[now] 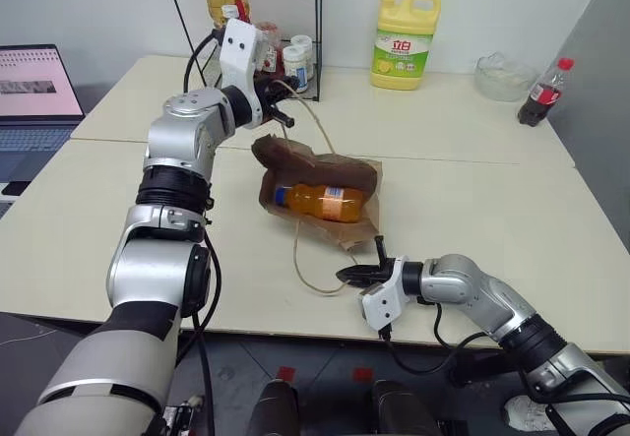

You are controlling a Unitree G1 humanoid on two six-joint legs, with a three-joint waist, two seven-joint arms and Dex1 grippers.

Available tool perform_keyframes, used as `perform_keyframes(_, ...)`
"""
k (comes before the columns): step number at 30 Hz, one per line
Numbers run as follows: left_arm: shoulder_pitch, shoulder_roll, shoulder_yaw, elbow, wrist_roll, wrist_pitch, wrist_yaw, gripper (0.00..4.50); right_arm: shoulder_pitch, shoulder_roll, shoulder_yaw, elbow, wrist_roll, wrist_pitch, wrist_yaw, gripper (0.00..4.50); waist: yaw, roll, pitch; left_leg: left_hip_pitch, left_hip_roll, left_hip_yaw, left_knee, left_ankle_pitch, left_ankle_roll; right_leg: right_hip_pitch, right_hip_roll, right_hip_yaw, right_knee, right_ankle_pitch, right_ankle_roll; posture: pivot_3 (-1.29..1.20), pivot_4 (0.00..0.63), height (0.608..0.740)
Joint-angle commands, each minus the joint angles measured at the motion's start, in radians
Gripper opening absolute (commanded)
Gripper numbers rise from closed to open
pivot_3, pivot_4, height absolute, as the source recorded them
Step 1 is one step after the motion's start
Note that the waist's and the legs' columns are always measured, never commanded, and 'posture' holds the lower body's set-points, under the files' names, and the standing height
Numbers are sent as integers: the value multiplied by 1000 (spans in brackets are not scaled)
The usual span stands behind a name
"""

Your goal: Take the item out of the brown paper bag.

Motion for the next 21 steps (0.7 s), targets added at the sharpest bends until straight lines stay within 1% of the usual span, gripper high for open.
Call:
perform_keyframes(1,-16,5,18,-31,8,-15,-10,0,23,-4,20,31,-2,11,34,23,0,0,0,0,0,0,0,0,0,0,0,0,0,0,0,0,150,740)
perform_keyframes(4,19,5,6,-72,14,-2,-22,0,40,24,-15,-15,110,98,88,631,-1,0,0,0,0,0,0,0,0,0,0,0,0,0,0,0,150,740)
perform_keyframes(5,30,5,3,-86,14,1,-25,0,48,31,-26,-42,148,135,110,941,-2,0,0,0,0,0,0,0,0,0,0,0,0,0,0,0,150,740)
perform_keyframes(8,57,2,4,-131,9,22,-31,0,68,33,-52,-138,231,227,170,1998,-2,0,0,0,0,0,0,0,0,0,0,0,0,0,0,0,150,740)
perform_keyframes(12,85,0,3,-177,9,40,-35,0,105,-7,-106,-276,309,321,221,3387,-1,0,0,0,0,0,0,0,0,0,0,0,0,0,0,0,150,740)
perform_keyframes(15,98,-2,6,-201,6,54,-33,0,153,-45,-173,-404,417,420,258,4481,0,0,0,-1,0,0,0,0,0,0,0,0,0,0,0,0,150,740)
perform_keyframes(19,104,-3,9,-210,7,58,-32,0,225,-97,-278,-551,567,589,285,4481,0,0,0,-1,0,0,0,0,0,-1,0,0,0,0,0,0,150,740)
perform_keyframes(21,105,-3,10,-209,8,56,-32,0,251,-106,-320,-599,611,669,273,4481,0,0,0,-1,0,0,0,0,0,0,0,0,0,0,0,0,150,740)
